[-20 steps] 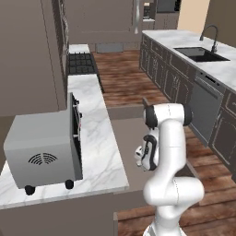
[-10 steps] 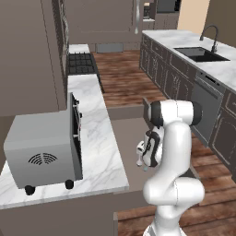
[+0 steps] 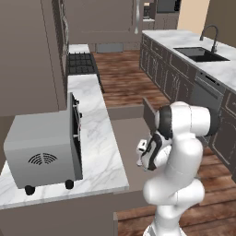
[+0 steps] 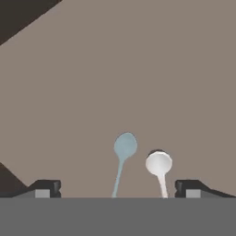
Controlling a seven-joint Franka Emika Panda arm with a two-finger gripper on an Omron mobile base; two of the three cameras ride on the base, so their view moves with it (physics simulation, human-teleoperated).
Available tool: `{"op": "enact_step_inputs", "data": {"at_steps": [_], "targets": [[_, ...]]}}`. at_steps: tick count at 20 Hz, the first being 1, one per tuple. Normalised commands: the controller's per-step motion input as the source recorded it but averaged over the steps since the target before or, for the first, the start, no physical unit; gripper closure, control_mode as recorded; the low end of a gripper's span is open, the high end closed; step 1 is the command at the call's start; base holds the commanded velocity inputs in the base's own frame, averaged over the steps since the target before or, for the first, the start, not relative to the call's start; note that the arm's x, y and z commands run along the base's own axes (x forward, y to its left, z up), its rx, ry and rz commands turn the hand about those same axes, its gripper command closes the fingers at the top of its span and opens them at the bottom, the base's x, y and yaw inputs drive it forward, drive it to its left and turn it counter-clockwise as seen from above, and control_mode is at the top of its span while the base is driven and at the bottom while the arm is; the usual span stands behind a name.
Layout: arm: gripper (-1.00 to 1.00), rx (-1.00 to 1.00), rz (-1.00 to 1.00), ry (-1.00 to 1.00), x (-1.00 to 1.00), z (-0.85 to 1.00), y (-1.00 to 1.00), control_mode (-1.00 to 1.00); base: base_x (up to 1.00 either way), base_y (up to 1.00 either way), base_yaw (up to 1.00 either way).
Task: Organize the utensils by type. Pick up the wooden spoons from the counter and place them in the open cabinet. Then pick up the metallic utensils from the counter and place them in the open drawer.
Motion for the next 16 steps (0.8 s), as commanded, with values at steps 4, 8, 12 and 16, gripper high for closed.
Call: {"op": "enact_step_inputs", "data": {"at_steps": [4,8,12,16], "targets": [[-1.0,0.0,0.36,0.04,-0.09,0.99,-0.02,-1.0,0.0,0.0,0.0],[-1.0,0.0,0.2,0.21,0.18,1.0,-0.01,-1.0,0.0,0.0,0.0],[-1.0,0.01,0.17,0.27,0.33,1.0,-0.07,-1.0,0.0,0.0,0.0],[-1.0,0.0,0.18,0.34,0.11,0.88,-0.01,-1.0,0.0,0.0,0.0]]}}
